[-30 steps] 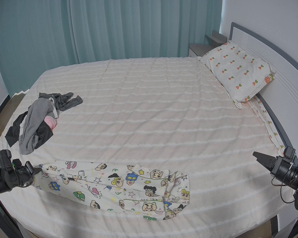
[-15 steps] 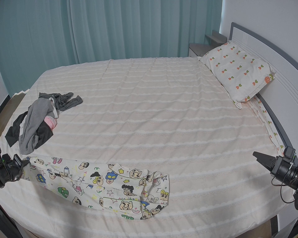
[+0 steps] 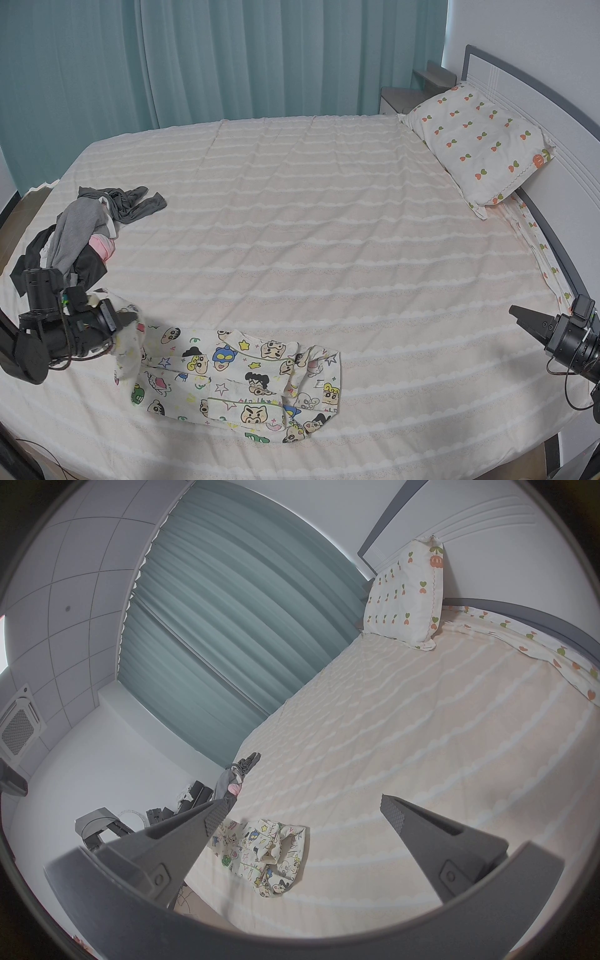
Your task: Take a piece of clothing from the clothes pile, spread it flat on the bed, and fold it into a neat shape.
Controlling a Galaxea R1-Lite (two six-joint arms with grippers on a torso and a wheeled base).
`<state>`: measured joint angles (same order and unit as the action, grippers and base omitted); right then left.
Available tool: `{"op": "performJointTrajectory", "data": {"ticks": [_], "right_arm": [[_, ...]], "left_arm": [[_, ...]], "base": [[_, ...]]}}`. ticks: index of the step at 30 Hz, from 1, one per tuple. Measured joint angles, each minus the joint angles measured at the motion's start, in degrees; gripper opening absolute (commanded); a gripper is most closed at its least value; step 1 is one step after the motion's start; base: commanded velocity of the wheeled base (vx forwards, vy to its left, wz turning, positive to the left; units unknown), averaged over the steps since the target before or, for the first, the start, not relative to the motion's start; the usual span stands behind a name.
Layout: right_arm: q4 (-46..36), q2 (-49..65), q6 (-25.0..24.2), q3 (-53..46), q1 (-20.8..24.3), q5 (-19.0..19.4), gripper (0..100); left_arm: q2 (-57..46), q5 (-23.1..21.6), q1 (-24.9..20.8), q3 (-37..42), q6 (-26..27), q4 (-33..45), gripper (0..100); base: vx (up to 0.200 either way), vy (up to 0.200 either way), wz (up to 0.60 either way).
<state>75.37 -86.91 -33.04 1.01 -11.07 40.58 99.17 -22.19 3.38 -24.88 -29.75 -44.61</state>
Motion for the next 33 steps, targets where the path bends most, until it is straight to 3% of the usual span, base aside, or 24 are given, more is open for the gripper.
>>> {"op": "performJointTrajectory", "data": {"ticks": [5, 13, 20, 33], "right_arm": [[0.02, 0.17, 0.0, 0.0, 0.0, 0.0, 100], [0.0, 0.3, -0.02, 0.0, 0.0, 0.0, 100], [0.0, 0.33, 0.0, 0.0, -0.01, 0.0, 100], [0.02, 0.26, 0.0, 0.0, 0.0, 0.0, 100]], "left_arm": [[1.0, 9.14, -14.9, -2.54, -0.9, 1.58, 0], [7.5, 19.46, -31.57, -7.67, -5.97, 2.6, 0], [14.53, 24.61, -37.68, -12.96, -10.33, 2.13, 0], [18.6, 24.3, -42.01, -14.23, -14.15, -0.85, 0]], "base": [[0.0, 0.0, 0.0], [0.0, 0.0, 0.0], [0.0, 0.0, 0.0], [0.0, 0.0, 0.0]]}}
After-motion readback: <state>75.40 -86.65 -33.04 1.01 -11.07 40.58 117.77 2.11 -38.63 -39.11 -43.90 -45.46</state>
